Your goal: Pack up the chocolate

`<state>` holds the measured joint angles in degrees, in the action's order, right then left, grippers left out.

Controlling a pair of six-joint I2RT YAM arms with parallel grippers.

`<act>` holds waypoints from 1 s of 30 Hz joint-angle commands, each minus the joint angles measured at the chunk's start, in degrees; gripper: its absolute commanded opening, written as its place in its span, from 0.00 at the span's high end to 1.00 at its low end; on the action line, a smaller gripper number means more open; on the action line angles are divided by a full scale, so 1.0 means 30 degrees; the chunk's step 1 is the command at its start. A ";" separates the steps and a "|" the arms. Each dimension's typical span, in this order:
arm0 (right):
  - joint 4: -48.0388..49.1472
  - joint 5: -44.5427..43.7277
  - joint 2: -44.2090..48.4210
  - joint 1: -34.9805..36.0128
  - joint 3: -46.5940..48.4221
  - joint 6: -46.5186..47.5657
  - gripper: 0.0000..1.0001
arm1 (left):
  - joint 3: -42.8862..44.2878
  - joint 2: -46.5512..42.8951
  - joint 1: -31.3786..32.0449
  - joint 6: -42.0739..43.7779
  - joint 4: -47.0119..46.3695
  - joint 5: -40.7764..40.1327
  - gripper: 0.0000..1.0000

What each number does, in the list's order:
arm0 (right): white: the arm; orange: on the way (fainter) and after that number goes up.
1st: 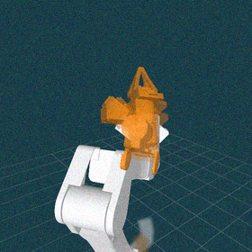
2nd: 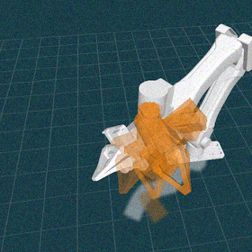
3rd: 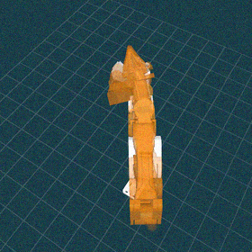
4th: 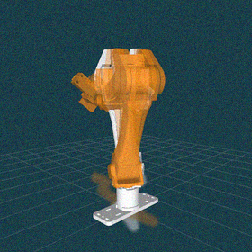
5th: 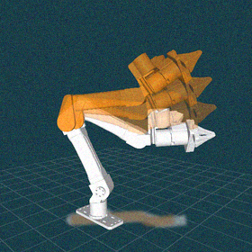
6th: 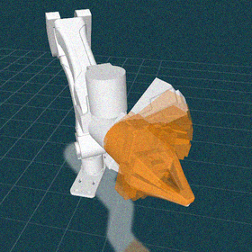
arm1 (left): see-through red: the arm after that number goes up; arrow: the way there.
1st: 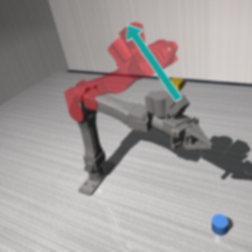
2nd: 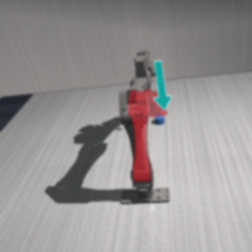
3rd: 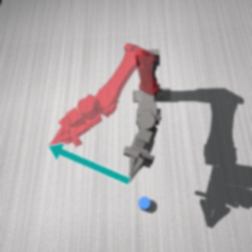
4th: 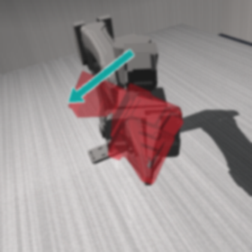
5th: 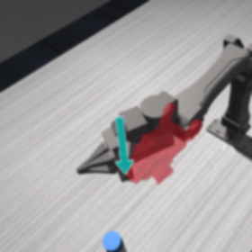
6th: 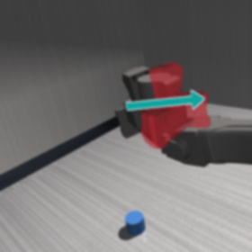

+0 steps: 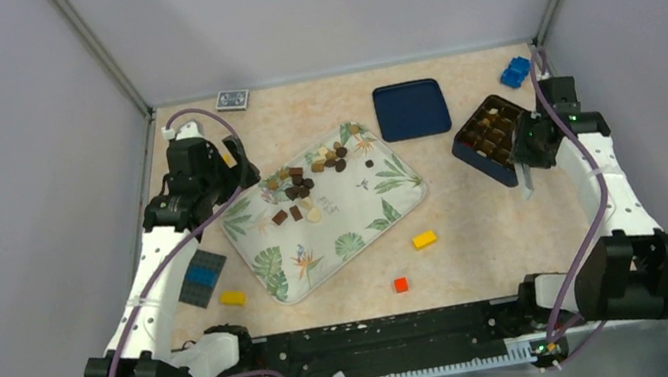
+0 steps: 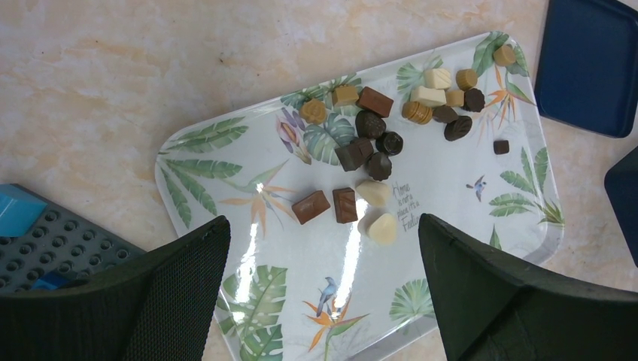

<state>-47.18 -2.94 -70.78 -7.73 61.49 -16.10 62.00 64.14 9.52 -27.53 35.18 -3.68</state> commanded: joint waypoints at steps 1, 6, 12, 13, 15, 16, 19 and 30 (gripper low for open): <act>0.1043 0.0088 -0.0192 -0.0398 0.0458 0.0073 0.82 | 0.0330 -0.0320 -0.0067 -0.0008 -0.0410 0.0319 0.01; 0.1373 -0.0074 -0.0410 -0.0672 0.0507 -0.0071 0.82 | 0.0268 -0.0396 -0.0067 0.0034 -0.0388 0.0148 0.01; 0.2176 -0.0128 -0.0943 -0.0764 0.0431 -0.0417 0.81 | 0.0252 -0.0288 -0.0067 0.0036 -0.0489 0.0201 0.01; 0.2486 -0.0169 -0.0955 -0.0764 0.0333 -0.0447 0.81 | 0.0252 -0.0286 -0.0067 0.0036 -0.0479 0.0202 0.01; 0.2791 -0.0350 -0.1103 -0.0764 0.0266 -0.0514 0.80 | 0.0280 -0.0258 -0.0067 0.0064 -0.0498 0.0175 0.01; 0.2932 -0.0380 -0.1213 -0.0764 0.0221 -0.0503 0.75 | 0.0270 -0.0257 -0.0067 0.0065 -0.0505 0.0158 0.01; 0.2956 -0.0455 -0.1480 -0.0764 0.0330 -0.0552 0.62 | 0.0336 -0.0229 -0.0074 0.0065 -0.0478 0.0129 0.01; 0.2650 0.0634 -0.0081 -0.0742 0.0802 -0.0199 0.78 | 0.0338 -0.0191 -0.0075 -0.0023 -0.0429 0.0131 0.01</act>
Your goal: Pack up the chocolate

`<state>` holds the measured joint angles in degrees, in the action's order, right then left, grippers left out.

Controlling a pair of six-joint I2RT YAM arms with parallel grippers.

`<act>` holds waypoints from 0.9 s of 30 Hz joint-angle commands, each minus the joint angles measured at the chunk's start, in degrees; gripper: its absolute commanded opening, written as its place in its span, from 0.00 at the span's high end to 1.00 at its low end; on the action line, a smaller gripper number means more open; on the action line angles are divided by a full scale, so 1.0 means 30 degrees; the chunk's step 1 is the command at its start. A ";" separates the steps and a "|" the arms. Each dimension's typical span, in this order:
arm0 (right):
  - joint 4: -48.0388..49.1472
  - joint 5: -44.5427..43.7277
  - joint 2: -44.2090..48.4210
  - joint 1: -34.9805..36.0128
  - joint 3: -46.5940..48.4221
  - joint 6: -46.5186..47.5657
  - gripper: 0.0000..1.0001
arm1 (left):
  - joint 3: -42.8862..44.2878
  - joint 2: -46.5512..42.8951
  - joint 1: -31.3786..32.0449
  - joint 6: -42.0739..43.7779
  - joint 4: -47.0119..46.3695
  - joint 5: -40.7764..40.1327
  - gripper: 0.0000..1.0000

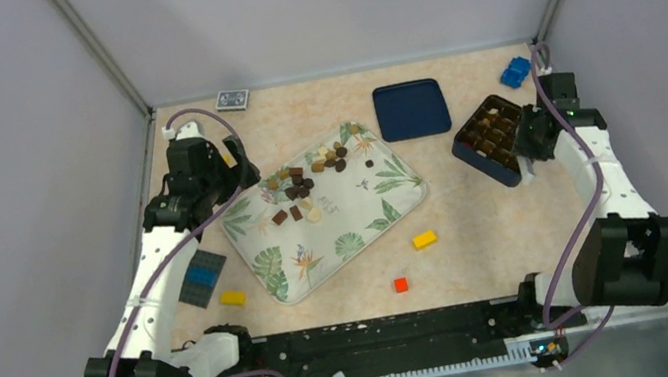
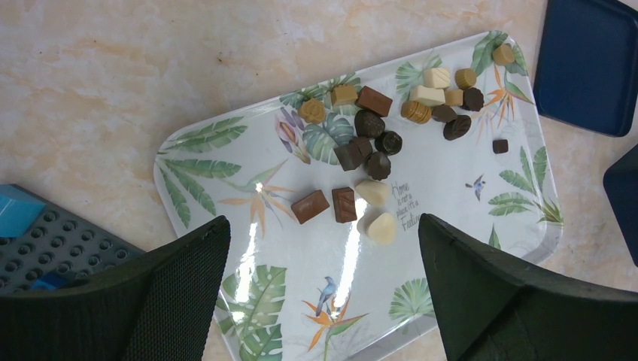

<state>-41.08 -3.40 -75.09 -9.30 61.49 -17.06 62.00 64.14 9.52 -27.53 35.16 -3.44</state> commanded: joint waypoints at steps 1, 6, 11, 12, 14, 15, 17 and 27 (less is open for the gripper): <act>0.0344 0.1013 0.1606 -0.0028 0.1028 0.0387 0.82 | 0.0340 -0.0227 -0.0087 0.0003 -0.0412 -0.0004 0.01; -0.1887 -0.0002 0.2132 0.3227 0.2354 0.1019 0.94 | 0.0522 -0.0094 -0.0096 0.0248 -0.0313 -0.0516 0.01; -0.2915 0.0200 0.1745 0.8909 0.3432 0.0155 0.94 | 0.1082 0.0164 -0.0111 0.0438 0.0029 -0.0750 0.01; -0.2716 0.0306 0.1597 1.0044 0.3567 -0.0070 0.93 | 0.1140 0.0162 -0.0121 0.0467 0.0029 -0.0857 0.01; -0.1959 0.0382 0.1304 1.2597 0.3606 -0.0436 0.91 | 0.1321 0.0180 -0.0168 0.0503 0.0207 -0.1170 0.01; -0.1410 0.0475 0.1110 1.3618 0.3524 -0.0565 0.91 | 0.1470 0.0201 -0.0197 0.0501 0.0364 -0.1274 0.01; 0.0135 0.0511 0.0820 1.5693 0.3038 -0.0390 0.89 | 0.1644 0.0154 -0.0268 0.0526 0.0502 -0.1409 0.01; 0.4947 0.3154 -0.2458 1.9340 0.2350 0.0869 0.74 | 0.1723 0.0551 -0.0883 0.0477 0.1340 -0.0757 0.01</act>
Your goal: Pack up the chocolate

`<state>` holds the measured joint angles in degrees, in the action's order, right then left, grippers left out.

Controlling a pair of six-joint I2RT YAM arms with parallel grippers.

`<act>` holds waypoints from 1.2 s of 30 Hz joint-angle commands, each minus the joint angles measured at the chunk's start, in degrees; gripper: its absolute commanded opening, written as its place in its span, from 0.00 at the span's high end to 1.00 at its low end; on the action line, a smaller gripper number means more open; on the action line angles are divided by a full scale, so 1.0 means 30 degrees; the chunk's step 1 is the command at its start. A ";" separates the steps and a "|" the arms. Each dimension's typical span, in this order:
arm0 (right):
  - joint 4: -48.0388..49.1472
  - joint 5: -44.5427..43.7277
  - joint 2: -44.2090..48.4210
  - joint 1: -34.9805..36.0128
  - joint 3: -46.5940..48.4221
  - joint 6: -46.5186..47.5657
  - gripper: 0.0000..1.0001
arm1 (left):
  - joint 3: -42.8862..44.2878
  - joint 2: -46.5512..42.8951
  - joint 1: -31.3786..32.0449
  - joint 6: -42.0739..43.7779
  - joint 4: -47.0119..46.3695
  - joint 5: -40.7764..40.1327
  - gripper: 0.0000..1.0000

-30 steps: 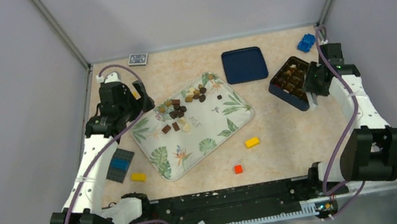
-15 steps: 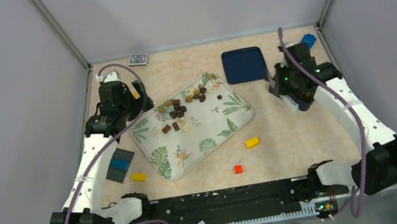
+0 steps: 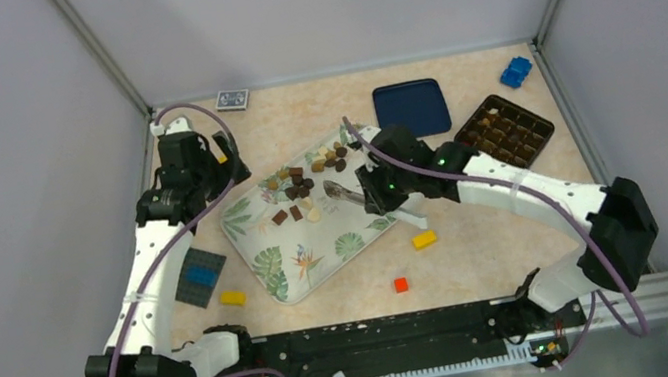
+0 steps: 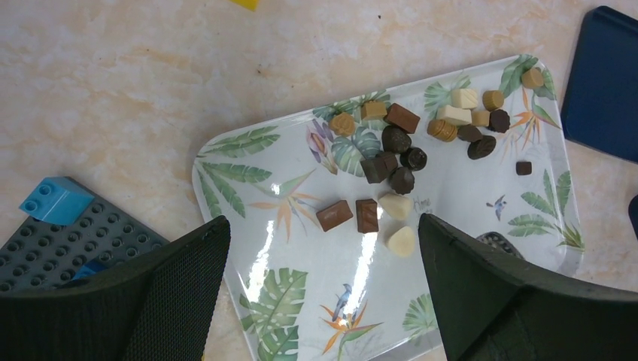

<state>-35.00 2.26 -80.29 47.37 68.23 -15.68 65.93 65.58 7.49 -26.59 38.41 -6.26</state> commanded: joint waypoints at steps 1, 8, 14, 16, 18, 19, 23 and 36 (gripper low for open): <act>0.3243 0.1480 -0.0974 0.0488 0.0135 0.0384 0.72 | 0.0319 0.0008 -0.0235 0.0162 0.0235 0.0198 0.01; 0.4439 0.1695 -0.2715 0.0499 0.0712 0.0276 0.64 | 0.0403 -0.0142 -0.0393 0.0043 0.0178 0.0825 0.01; 0.4694 0.1810 -0.3619 0.0513 0.1034 0.0401 0.59 | 0.0347 -0.0123 -0.0444 0.0161 0.0261 0.0595 0.01; 0.4844 0.1928 -0.3862 0.0499 0.1062 0.0454 0.59 | 0.0260 -0.0126 -0.0459 0.0162 0.0247 0.0564 0.01; 0.4886 0.1996 -0.4207 0.0497 0.1178 0.0524 0.59 | 0.0250 -0.0123 -0.0474 0.0162 0.0232 0.0590 0.01; 0.4910 0.2073 -0.4357 0.0497 0.1221 0.0523 0.59 | 0.0254 -0.0097 -0.0474 0.0162 0.0229 0.0593 0.01; 0.5241 0.2310 -0.5005 0.0524 0.1358 0.0709 0.60 | 0.0249 -0.0101 -0.0525 0.0206 0.0178 0.0564 0.01; 0.5513 0.2032 -0.5959 0.0527 0.2020 0.0783 0.74 | 0.0230 -0.0066 -0.0562 0.0279 0.0115 0.0739 0.01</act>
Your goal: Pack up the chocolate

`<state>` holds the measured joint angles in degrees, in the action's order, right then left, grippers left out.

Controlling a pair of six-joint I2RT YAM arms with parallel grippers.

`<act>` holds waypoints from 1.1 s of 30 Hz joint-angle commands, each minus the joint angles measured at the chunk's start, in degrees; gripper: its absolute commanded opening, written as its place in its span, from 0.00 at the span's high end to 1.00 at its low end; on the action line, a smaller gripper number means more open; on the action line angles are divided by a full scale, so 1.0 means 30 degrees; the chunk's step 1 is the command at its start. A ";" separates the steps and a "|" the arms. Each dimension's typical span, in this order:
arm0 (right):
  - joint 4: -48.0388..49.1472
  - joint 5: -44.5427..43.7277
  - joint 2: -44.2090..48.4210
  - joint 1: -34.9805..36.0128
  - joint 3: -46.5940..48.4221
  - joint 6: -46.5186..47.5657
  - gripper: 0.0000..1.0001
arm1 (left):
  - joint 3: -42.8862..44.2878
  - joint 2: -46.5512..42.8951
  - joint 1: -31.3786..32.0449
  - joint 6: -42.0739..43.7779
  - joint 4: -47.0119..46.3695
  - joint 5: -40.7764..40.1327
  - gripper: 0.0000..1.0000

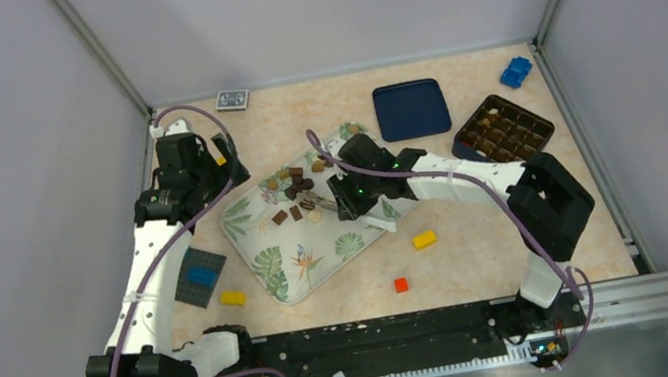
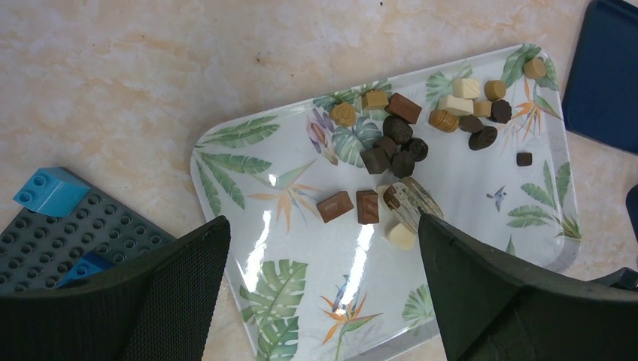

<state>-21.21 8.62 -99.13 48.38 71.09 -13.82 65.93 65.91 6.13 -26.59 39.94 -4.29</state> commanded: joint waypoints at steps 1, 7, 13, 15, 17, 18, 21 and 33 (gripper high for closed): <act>0.0823 -0.0179 0.0470 0.0192 0.1060 0.0149 0.77 | 0.0219 -0.0177 -0.0110 0.0294 -0.0395 0.0106 0.01; -0.0504 -0.0892 0.2054 0.0192 0.0882 -0.0063 0.93 | 0.0168 -0.0063 -0.0127 0.0279 -0.0497 0.0255 0.01; -0.2418 -0.2732 0.5271 -0.0246 -0.0014 -0.0322 0.96 | 0.0196 0.0092 -0.0139 0.0235 -0.0729 0.0422 0.01; -0.3041 -0.3232 0.6646 -0.1002 -0.0497 -0.0466 0.96 | 0.0178 0.0147 -0.0139 0.0206 -0.0775 0.0540 0.01; -0.3855 -0.4308 0.8200 -0.1983 -0.0854 -0.0639 0.96 | 0.0081 0.0191 -0.0139 0.0191 -0.0894 0.0602 0.01; -0.4336 -0.4679 0.9087 -0.2757 -0.1022 -0.0768 0.96 | -0.0012 0.0202 -0.0139 0.0191 -0.0981 0.0610 0.01; -0.5691 -0.5274 1.1563 -0.5848 -0.1780 -0.1189 0.96 | -0.0220 0.0236 -0.0139 0.0082 -0.1075 0.0760 0.01; -0.9235 -0.2967 1.3135 -2.0254 -0.3013 -0.1327 0.96 | -0.0202 0.0493 -0.0139 0.0162 -0.1507 0.1325 0.01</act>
<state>-46.54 -4.21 -58.63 -6.28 62.24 -17.67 65.30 67.53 6.02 -26.59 37.89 -0.97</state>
